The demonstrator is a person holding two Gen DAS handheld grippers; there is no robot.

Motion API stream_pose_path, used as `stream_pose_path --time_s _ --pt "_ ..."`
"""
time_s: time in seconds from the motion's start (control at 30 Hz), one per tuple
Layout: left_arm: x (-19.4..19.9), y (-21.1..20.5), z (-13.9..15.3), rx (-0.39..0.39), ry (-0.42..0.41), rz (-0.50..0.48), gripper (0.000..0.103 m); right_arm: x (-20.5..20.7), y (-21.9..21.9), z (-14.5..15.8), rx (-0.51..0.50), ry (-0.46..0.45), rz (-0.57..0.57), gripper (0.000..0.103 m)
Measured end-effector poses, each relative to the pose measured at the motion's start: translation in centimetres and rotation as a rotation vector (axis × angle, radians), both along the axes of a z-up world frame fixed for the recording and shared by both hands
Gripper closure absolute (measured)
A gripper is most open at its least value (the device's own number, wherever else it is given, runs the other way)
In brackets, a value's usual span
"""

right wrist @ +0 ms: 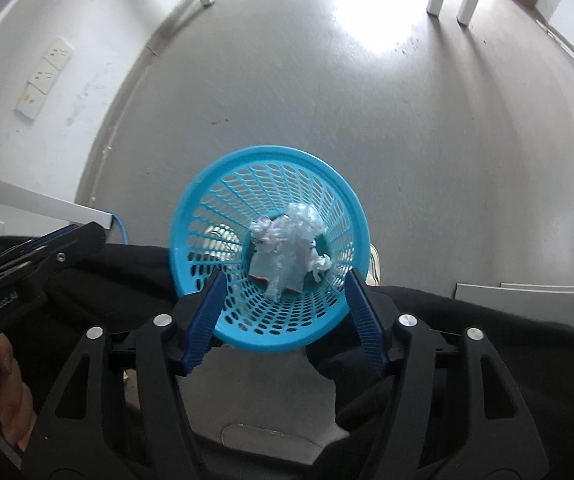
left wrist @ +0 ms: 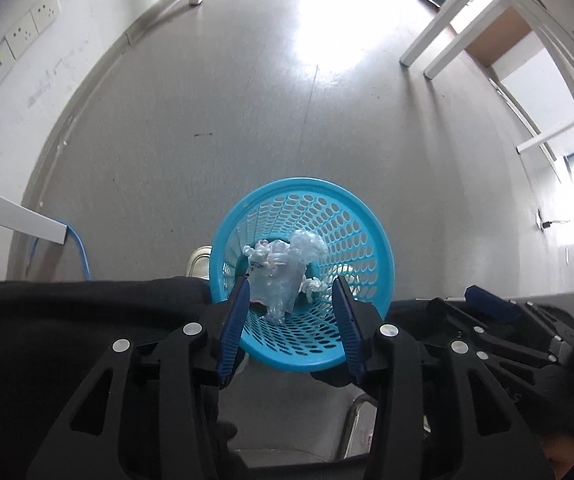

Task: Collect trash
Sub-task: 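Raise both tools back toward the remaining trash on the table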

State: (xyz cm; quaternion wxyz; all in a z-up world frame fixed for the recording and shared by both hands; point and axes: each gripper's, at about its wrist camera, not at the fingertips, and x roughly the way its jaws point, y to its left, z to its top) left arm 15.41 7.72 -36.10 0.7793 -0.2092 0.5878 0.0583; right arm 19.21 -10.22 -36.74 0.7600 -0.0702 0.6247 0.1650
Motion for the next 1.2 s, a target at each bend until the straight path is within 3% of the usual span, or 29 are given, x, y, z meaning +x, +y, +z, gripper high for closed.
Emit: stream_pose_path --time_s 0.13,0.27,0.53,0.63,0.77,0.97,1.2 --pt "-1.7 -0.3 2.4 0.020 -0.055 -0.027 0.052 -1.7 -0.2 2.1 0.016 -0.037 0.026 0.037" --pt "-3.6 -1.1 4.6 0.102 -0.068 -0.068 0.046 -3.2 -0.5 4.0 0.043 -0.052 0.041 0.031" --pt "-8.5 -1.4 8.7 0.116 -0.167 -0.087 0.027 -7.4 -1.9 8.2 0.087 -0.109 0.069 0.018" --pt "-10.1 -1.8 10.2 0.151 -0.191 -0.105 0.024 -9.6 -2.3 10.2 0.083 -0.163 0.093 0.018" --pt "-12.6 -2.9 12.8 0.173 -0.279 -0.160 0.013 -12.5 -2.6 13.2 0.080 -0.255 0.152 0.013" --pt "-15.7 -3.1 16.1 0.163 -0.384 -0.179 0.006 -15.3 -5.1 17.3 0.152 -0.353 0.132 0.009" --pt "-18.2 -3.3 19.8 0.168 -0.490 -0.171 0.006 -17.8 -7.8 22.3 0.226 -0.459 0.107 0.009"
